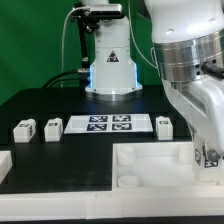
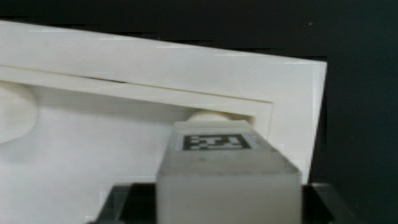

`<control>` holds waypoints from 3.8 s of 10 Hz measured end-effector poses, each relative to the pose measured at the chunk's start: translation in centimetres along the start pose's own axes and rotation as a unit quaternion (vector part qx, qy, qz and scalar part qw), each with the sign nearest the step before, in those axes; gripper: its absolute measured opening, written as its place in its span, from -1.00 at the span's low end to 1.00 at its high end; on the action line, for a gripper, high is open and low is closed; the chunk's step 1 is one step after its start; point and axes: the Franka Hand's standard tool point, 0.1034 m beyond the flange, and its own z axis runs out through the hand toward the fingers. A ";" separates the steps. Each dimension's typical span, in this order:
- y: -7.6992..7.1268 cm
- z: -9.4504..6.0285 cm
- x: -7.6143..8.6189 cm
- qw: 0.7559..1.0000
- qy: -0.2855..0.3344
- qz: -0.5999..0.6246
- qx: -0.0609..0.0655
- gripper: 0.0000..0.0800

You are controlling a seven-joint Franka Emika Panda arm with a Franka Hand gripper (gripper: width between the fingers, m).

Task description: Assemble one leg

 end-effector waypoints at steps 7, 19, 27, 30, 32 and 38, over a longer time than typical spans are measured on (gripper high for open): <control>0.4 0.3 -0.1 0.937 0.013 -0.349 -0.009 0.62; 0.1 0.4 -0.1 0.961 0.038 -0.275 0.005 -0.26; 0.3 0.6 0.4 0.996 -0.007 0.079 0.046 -0.06; 0.0 0.4 -0.4 0.983 0.011 -0.180 0.043 0.55; 0.1 0.6 -0.1 0.963 0.016 -0.267 0.042 0.62; 0.1 0.6 -0.1 0.838 0.053 -0.543 0.012 0.25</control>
Offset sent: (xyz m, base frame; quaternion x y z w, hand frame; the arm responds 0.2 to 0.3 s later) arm -0.0116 -0.0048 -0.0015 -0.0025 0.0424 -0.2694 0.9621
